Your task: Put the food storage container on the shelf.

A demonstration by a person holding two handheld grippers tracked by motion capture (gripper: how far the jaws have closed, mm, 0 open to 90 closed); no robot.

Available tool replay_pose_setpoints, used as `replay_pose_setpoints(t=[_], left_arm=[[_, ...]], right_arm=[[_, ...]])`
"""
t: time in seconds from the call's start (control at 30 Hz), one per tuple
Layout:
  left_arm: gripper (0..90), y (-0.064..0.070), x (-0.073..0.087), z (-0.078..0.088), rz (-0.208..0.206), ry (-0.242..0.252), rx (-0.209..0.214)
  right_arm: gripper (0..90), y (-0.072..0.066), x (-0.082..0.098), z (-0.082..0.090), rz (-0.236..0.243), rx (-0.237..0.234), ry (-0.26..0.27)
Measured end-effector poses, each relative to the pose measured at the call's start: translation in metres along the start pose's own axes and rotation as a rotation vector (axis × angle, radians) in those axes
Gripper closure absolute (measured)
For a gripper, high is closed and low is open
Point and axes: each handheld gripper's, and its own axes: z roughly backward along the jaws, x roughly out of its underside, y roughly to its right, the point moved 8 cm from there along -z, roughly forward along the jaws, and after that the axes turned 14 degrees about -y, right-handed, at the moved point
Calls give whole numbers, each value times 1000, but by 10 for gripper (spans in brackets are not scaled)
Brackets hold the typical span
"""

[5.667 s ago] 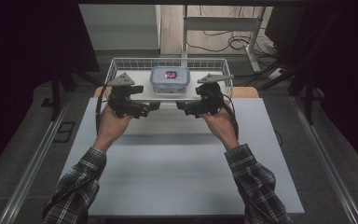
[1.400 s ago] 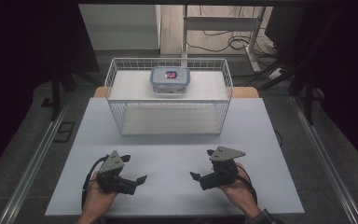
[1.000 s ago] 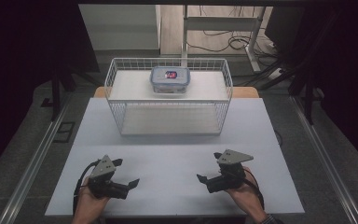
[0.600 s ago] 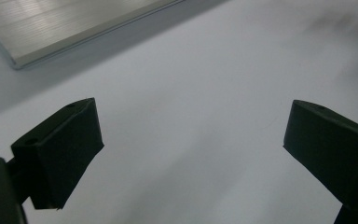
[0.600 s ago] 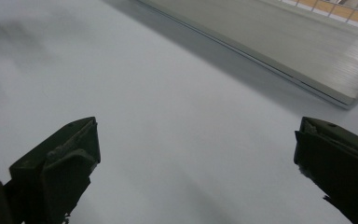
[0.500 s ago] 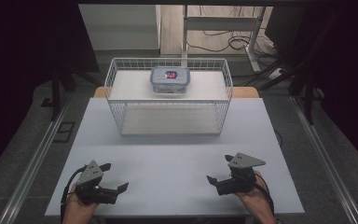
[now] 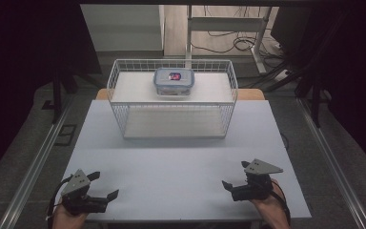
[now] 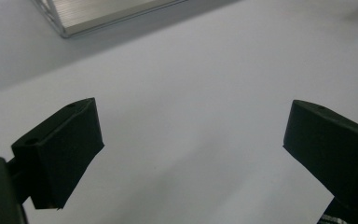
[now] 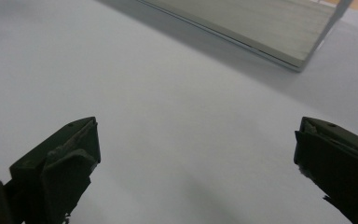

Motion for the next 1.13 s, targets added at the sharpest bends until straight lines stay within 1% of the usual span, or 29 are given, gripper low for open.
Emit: replay_pose_setpoints(t=[0.1, 0.33, 0.57, 0.63, 0.7, 0.8, 1.0, 1.13], left_arm=[[40, -4, 4, 2, 9, -4, -11], [40, -13, 16, 7, 17, -19, -55], [39, -22, 29, 9, 49, -42, -71], [39, -24, 33, 9, 51, -52, -71], [38, -25, 37, 8, 47, -68, -85], [37, -27, 41, 6, 47, -85, -92], [36, -33, 48, 1, 74, -128, -97], [34, -32, 48, -1, 72, -140, -94]], right_arm=[[0, 4, 5, 2, -14, 9, -3], [0, 14, 18, 6, -44, 31, -21], [0, 21, 31, 8, -73, 39, -40], [0, 22, 34, 9, -77, 45, -45], [0, 24, 38, 9, -84, 48, -53], [0, 26, 44, 9, -91, 51, -72], [0, 26, 55, 4, -100, 50, -134], [0, 26, 57, 1, -99, 51, -153]])
